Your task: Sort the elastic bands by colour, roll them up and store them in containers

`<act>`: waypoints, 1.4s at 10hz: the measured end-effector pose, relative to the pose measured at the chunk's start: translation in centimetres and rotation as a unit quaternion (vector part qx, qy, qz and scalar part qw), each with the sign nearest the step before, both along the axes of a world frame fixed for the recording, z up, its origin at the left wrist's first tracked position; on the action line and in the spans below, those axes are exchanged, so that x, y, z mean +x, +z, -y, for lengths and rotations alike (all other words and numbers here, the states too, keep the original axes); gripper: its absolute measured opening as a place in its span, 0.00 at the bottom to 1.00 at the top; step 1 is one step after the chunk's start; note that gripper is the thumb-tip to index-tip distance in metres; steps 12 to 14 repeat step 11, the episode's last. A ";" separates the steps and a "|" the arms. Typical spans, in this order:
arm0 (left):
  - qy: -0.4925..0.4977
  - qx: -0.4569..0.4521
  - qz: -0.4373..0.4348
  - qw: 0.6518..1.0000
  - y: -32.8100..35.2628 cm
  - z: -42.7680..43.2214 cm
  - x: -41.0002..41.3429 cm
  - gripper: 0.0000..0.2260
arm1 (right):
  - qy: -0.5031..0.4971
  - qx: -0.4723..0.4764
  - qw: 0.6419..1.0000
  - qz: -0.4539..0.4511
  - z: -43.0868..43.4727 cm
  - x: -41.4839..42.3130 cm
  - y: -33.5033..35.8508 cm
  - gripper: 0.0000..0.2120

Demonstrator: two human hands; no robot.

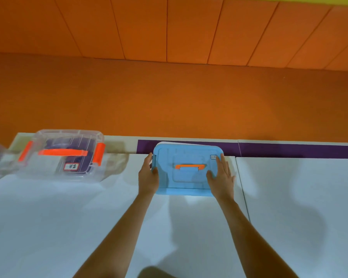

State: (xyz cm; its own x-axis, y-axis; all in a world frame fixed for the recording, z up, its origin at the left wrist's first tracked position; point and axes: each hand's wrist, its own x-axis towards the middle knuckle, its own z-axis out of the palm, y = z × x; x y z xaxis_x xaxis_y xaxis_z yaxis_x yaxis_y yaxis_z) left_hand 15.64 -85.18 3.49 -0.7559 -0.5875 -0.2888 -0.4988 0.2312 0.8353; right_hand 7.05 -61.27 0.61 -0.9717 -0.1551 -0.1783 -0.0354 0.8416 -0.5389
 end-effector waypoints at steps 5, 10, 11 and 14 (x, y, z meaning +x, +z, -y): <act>-0.020 -0.024 0.039 0.999 -1.6 1.4 -2.0 0.21 | -0.088 -0.133 0.985 0.063 -1.4 -0.2 -1.5 0.24; -0.033 -0.035 0.056 0.997 -0.6 2.3 -3.0 0.20 | -0.020 -0.014 0.996 0.082 -0.7 -2.5 1.0 0.29; -0.087 -0.109 0.069 0.988 -0.2 3.1 -1.3 0.20 | 0.004 0.050 0.999 0.002 -0.4 -1.4 1.6 0.30; -0.087 -0.109 0.069 0.988 -0.2 3.1 -1.3 0.20 | 0.004 0.050 0.999 0.002 -0.4 -1.4 1.6 0.30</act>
